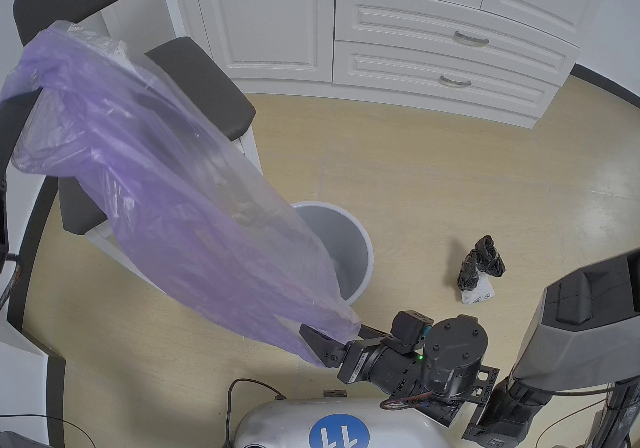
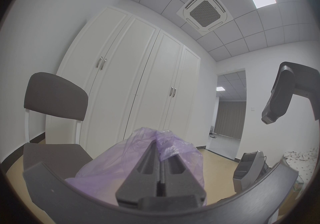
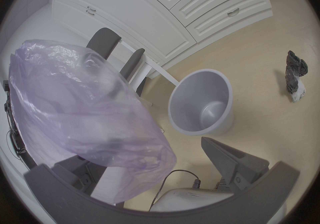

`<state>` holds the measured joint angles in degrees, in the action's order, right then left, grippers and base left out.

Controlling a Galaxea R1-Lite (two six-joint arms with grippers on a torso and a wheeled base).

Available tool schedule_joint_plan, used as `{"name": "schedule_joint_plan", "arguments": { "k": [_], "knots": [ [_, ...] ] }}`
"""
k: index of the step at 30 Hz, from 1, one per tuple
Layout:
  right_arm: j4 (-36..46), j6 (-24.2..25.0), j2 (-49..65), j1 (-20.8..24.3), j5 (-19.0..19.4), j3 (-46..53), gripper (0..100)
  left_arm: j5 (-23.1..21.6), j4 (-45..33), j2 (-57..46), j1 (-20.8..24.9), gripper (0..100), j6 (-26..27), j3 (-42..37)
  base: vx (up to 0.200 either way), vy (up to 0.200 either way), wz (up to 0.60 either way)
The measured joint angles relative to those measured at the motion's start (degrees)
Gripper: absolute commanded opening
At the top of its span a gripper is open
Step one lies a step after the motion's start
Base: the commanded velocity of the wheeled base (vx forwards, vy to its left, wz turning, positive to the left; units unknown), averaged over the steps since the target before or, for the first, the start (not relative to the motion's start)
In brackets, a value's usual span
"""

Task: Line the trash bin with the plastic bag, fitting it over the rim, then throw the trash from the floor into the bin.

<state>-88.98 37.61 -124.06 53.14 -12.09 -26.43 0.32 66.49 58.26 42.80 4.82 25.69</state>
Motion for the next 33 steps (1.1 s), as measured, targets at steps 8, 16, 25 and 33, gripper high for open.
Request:
{"name": "schedule_joint_plan", "arguments": {
  "k": [8,16,25,33],
  "knots": [
    [0.0,-0.61,-2.07,-1.35,-0.02,-0.2,100,0.01,0.02,-0.29,0.0,0,0.0,0.06,0.0,0.0,0.0],
    [0.02,-1.13,-1.77,-1.95,-0.16,-0.24,100,0.06,-0.01,-0.51,0.0,0,0.07,0.11,0.0,0.0,0.0],
    [0.0,-0.44,0.11,-1.33,-0.09,-0.16,100,0.06,-0.37,-0.52,0.0,0,0.11,-0.09,0.0,0.0,0.0],
    [0.0,-0.44,0.22,-1.32,0.05,-0.17,100,0.11,-0.34,-0.55,0.0,0,0.09,-0.11,0.0,0.0,0.0]
  ]
}}
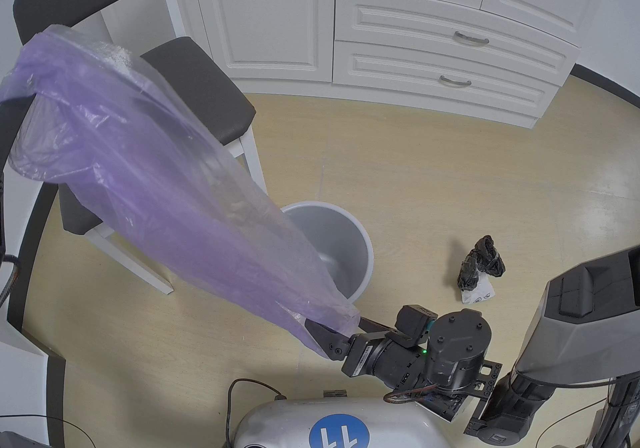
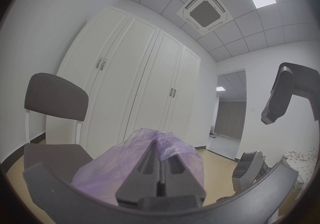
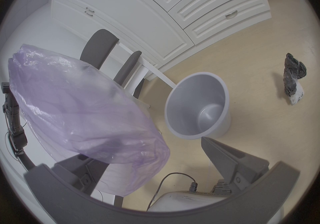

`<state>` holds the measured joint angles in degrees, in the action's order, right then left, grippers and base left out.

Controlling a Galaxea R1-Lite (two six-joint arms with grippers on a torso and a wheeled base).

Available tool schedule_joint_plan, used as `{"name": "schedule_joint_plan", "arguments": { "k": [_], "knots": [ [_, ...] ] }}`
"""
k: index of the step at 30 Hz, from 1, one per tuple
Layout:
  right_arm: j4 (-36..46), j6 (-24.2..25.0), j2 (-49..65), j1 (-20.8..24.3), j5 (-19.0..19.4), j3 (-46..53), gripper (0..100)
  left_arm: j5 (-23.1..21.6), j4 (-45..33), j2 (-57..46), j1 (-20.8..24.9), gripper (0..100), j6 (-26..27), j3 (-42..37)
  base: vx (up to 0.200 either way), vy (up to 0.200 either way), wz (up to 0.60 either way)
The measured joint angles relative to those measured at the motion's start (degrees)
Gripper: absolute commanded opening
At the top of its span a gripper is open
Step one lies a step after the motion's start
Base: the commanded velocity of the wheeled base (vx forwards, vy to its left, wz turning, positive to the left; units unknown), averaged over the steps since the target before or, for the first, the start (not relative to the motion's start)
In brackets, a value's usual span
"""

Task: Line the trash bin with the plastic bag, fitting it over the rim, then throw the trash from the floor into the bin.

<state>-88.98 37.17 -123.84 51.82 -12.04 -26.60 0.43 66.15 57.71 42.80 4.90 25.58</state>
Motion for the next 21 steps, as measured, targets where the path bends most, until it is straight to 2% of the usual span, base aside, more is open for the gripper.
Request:
{"name": "schedule_joint_plan", "arguments": {
  "k": [1,14,21],
  "knots": [
    [0.0,0.0,0.0,0.0,0.04,0.04,0,-0.02,0.0,0.0,0.0,0,-0.01,0.0,0.0,0.0,0.0],
    [0.02,-0.28,0.37,-0.5,-0.4,-0.11,0,0.0,-0.46,0.44,-0.22,0,-1.49,0.17,0.0,0.0,0.0],
    [-0.02,-1.95,5.0,-3.32,-0.44,0.09,0,0.39,-4.75,0.74,-0.59,0,-2.41,-0.13,0.0,0.0,0.0]
  ]
}}
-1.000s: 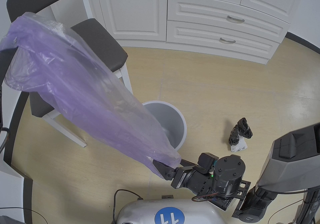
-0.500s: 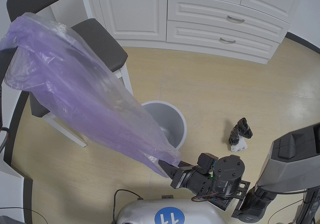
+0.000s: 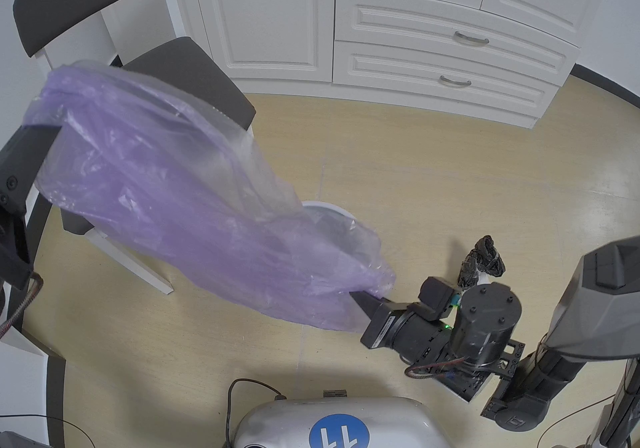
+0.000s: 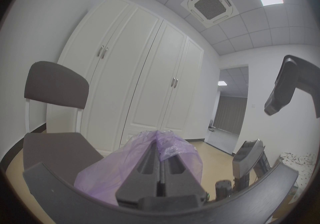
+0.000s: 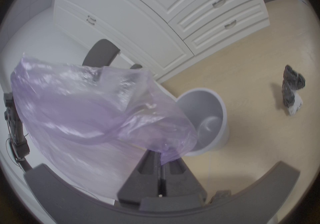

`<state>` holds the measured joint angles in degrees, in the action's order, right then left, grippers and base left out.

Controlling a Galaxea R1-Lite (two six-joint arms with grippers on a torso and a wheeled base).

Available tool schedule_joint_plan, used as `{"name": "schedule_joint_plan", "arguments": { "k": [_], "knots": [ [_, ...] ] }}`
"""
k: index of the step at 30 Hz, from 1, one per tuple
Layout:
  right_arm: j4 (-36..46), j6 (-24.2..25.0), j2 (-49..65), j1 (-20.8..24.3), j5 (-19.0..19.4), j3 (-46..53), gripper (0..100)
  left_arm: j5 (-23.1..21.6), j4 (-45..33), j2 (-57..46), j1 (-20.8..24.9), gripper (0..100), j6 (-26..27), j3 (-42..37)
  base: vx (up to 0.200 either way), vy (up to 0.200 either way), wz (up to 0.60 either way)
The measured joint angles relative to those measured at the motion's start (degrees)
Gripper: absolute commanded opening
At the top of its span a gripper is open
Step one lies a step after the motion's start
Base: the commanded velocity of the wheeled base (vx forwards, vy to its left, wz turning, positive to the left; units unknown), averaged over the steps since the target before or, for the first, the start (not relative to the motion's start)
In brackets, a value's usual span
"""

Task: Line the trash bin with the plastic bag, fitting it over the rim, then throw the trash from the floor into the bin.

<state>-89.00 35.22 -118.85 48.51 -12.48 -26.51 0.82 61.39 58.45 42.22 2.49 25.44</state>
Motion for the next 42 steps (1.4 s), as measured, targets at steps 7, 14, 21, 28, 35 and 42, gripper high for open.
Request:
{"name": "schedule_joint_plan", "arguments": {
  "k": [7,14,21,28,35,42],
  "knots": [
    [0.05,-3.1,5.21,-3.12,0.01,0.0,0,2.9,-5.23,-0.22,-0.22,0,-0.04,0.52,0.0,0.0,0.0],
    [0.05,-5.58,9.47,-5.95,0.09,-0.2,0,3.12,-9.96,-0.33,-1.29,0,-0.02,0.93,0.0,0.0,0.0],
    [0.07,-9.36,11.96,-7.56,-0.02,-0.83,0,2.95,-16.75,-0.29,-4.6,0,-0.02,1.71,0.0,0.0,0.0],
    [14.53,-10.26,17.55,-7.8,-2.73,-3.24,0,2.57,-20.46,-0.18,-6.61,0,-0.11,2.41,0.0,0.0,0.0],
    [37.9,-10.26,26.76,-6.97,-8.34,-9.51,0,2.44,-25.93,0.72,-7.46,0,-0.04,2.67,0.0,0.0,0.0],
    [57.34,-10.51,38.12,-3.96,-14.23,-16.13,0,2.33,-28.6,5.92,-9.67,0,0.02,2.78,0.0,0.0,0.0]
  ]
}}
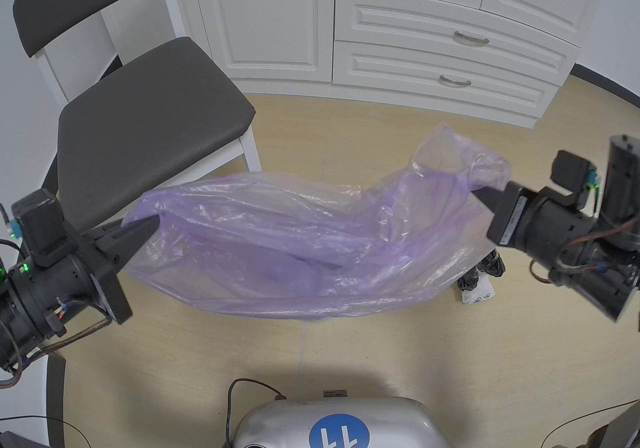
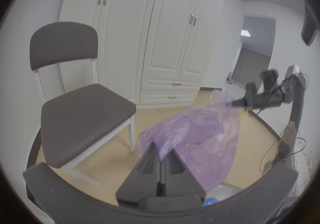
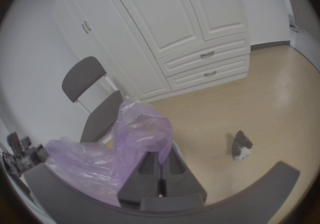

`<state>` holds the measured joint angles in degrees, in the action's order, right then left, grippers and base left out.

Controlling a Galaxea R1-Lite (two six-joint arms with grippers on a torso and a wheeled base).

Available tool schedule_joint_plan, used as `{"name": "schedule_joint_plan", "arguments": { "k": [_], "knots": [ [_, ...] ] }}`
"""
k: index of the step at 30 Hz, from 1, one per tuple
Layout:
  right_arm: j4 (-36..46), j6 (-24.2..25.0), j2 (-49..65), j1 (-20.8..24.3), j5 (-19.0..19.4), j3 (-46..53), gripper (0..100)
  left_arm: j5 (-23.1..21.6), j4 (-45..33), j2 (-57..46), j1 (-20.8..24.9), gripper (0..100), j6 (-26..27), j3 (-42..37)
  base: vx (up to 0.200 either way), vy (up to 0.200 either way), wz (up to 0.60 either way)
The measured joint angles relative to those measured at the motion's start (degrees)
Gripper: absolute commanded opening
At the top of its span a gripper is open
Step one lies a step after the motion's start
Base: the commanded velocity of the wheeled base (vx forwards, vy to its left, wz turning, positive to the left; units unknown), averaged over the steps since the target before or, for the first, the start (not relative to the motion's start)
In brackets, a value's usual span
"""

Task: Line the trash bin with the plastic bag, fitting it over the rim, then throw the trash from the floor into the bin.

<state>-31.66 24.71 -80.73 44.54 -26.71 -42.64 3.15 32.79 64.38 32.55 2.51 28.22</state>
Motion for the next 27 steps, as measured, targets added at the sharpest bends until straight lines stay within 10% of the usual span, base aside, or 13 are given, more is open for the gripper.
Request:
{"name": "schedule_joint_plan", "arguments": {
  "k": [27],
  "knots": [
    [10.45,-28.16,14.8,5.58,-10.24,13.46,0,-1.49,2.62,8.8,-10.03,0,3.45,-0.77,0.0,0.0,0.0]
  ]
}}
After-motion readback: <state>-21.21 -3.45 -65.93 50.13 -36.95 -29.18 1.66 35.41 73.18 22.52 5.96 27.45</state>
